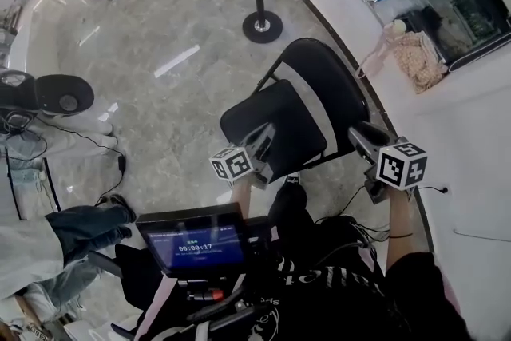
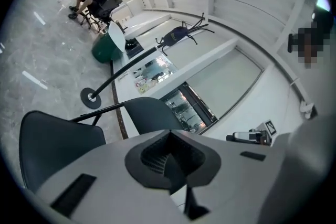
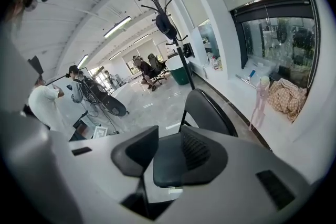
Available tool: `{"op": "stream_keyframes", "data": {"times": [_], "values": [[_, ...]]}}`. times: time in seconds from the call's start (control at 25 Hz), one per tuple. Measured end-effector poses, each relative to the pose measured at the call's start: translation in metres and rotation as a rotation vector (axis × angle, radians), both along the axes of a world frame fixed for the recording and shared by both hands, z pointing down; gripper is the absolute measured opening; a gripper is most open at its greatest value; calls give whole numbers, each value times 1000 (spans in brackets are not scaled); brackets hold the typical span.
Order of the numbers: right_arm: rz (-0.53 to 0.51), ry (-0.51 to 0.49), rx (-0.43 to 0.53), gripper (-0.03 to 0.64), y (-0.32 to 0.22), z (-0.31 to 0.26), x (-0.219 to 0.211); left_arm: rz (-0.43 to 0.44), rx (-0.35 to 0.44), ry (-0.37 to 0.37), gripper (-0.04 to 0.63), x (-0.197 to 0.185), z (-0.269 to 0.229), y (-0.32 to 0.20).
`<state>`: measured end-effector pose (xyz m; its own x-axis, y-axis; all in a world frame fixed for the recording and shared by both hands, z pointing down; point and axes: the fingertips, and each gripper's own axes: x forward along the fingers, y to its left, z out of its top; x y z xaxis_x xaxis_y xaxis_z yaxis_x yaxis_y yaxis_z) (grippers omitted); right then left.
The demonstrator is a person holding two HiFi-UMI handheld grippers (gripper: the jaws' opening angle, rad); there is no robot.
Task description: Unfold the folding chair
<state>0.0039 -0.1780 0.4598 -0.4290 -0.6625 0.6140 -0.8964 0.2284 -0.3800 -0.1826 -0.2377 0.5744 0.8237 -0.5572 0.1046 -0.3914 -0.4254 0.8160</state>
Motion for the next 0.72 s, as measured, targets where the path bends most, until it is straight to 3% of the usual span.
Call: {"op": "stream_keyframes", "data": {"times": [0.28, 0.44, 0.72], "values": [[29, -39, 58, 113, 50, -24, 30, 61, 56, -44, 3, 51, -42, 49], [20, -32, 78, 73, 101, -30, 43, 76, 93, -28, 3, 84, -62, 97], [40, -76, 98, 37, 214, -25, 69, 166, 202, -162, 3, 146, -84, 206]]}}
